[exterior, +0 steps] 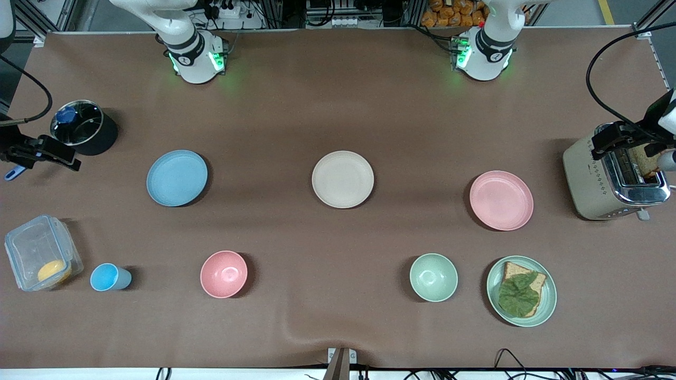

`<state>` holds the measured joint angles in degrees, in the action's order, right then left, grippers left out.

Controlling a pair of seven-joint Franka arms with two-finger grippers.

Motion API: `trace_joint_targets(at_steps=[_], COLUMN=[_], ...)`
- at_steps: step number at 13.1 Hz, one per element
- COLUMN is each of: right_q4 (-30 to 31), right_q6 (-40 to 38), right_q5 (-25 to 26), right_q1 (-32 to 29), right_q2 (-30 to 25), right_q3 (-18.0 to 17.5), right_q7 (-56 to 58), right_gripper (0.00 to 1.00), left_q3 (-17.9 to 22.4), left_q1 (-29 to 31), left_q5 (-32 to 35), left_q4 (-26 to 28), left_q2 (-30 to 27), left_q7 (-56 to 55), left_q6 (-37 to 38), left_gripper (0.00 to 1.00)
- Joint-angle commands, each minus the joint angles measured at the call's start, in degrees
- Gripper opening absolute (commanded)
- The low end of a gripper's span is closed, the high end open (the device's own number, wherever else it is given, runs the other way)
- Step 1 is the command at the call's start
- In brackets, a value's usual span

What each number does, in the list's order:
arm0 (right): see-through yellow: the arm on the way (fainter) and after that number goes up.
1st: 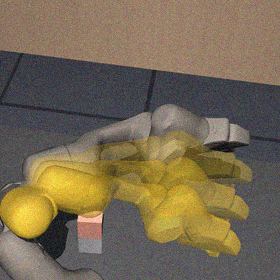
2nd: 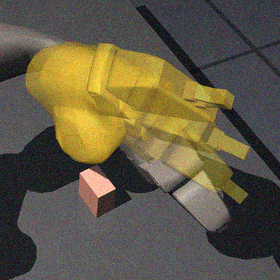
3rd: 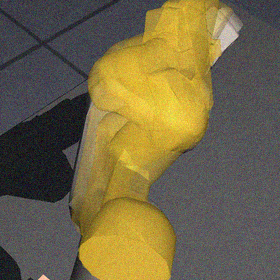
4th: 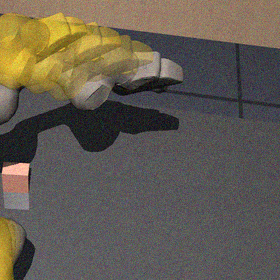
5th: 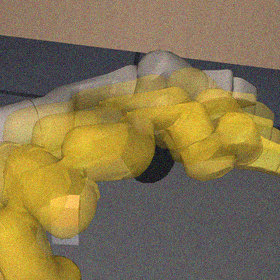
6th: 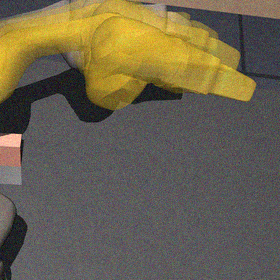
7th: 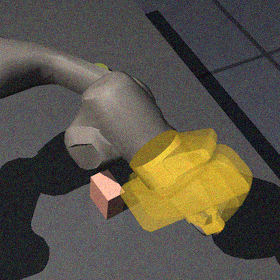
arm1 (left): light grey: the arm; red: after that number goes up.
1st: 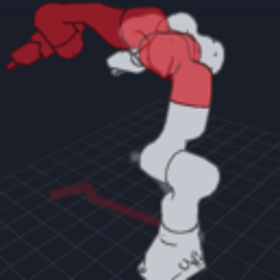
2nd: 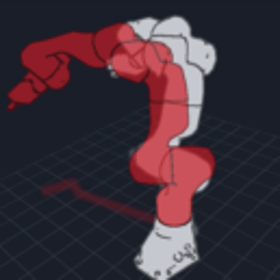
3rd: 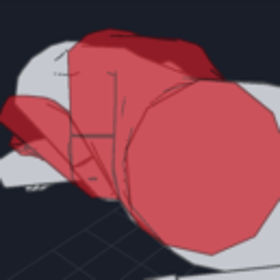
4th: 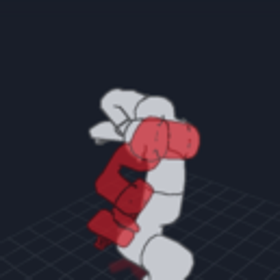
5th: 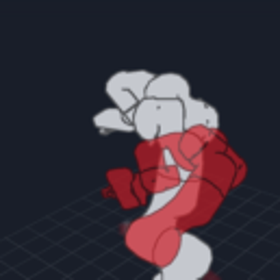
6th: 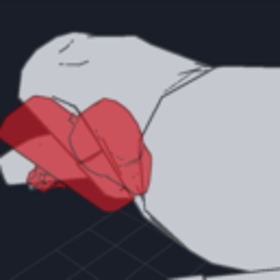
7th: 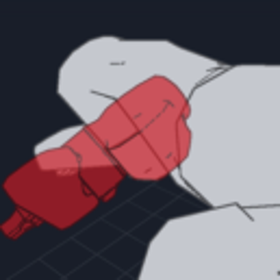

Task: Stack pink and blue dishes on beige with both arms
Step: 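Grasp the pink plate with the left gripper while the right gripper grasps the blue plate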

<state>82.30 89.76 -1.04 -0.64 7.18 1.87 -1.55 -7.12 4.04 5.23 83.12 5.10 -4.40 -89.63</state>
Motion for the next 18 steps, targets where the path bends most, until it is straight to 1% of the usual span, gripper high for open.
trace_joint_targets(at_steps=[1,4,5,6,7,8,10,11,12,13,16,18], right_q4=[0.3,0.3,0.2,0.2,0.3,0.2,0.2,0.2,0.3,0.3,0.9,4.4], right_q6=[-0.1,-0.1,-0.1,-0.1,-0.1,-0.1,-0.2,-0.2,-0.4,-1.2,-2.6,-1.1], right_q5=[-0.7,-0.7,-0.7,-0.7,-0.7,-0.7,-0.7,-0.8,-0.8,-0.9,-1.0,-1.0], right_q1=[-0.6,-0.7,-0.7,-0.6,-0.6,-0.8,-1.6,-2.4,-3.2,-4.1,-5.1,-5.1], right_q2=[-0.2,-0.2,-0.2,-0.2,-0.2,-0.2,0.5,1.1,1.9,3.0,7.6,8.8], right_q3=[-0.3,-0.3,-0.3,-0.3,-0.3,-0.3,-0.3,-0.3,-0.3,-0.3,-0.4,-0.3], right_q7=[-0.5,-0.5,-0.5,-0.5,-0.5,-0.4,0.2,0.3,0.3,0.4,0.8,1.6], right_gripper=[1.00,1.00,1.00,1.00,1.00,1.00,1.00,1.00,1.00,1.00,1.00,1.00], left_q3=[0.3,0.4,0.4,0.4,0.4,0.4,0.4,0.4,0.4,0.4,0.3,0.3], left_q1=[0.6,1.3,2.8,3.7,4.7,6.1,6.2,6.1,6.1,6.1,7.1,8.2], left_q5=[-1.7,-2.2,-3.8,-4.0,-4.1,-4.0,-3.6,-3.6,-3.6,-3.6,-3.6,-3.6], left_q4=[-0.3,0.0,1.6,3.6,6.2,10.2,22.8,27.8,31.3,33.5,34.0,33.8], left_q2=[-0.1,0.0,0.7,2.6,5.0,6.7,6.1,6.4,6.8,7.9,12.7,15.5], left_q7=[1.0,1.5,1.6,1.6,1.6,1.6,1.7,1.5,1.4,1.3,1.2,1.5], left_q6=[0.9,0.9,0.8,-0.6,-3.9,-9.1,-22.4,-28.0,-32.1,-33.9,-34.6,-35.4], left_gripper=[1.00,1.00,1.00,1.00,1.00,1.00,1.00,1.00,1.00,1.00,1.00,1.00])
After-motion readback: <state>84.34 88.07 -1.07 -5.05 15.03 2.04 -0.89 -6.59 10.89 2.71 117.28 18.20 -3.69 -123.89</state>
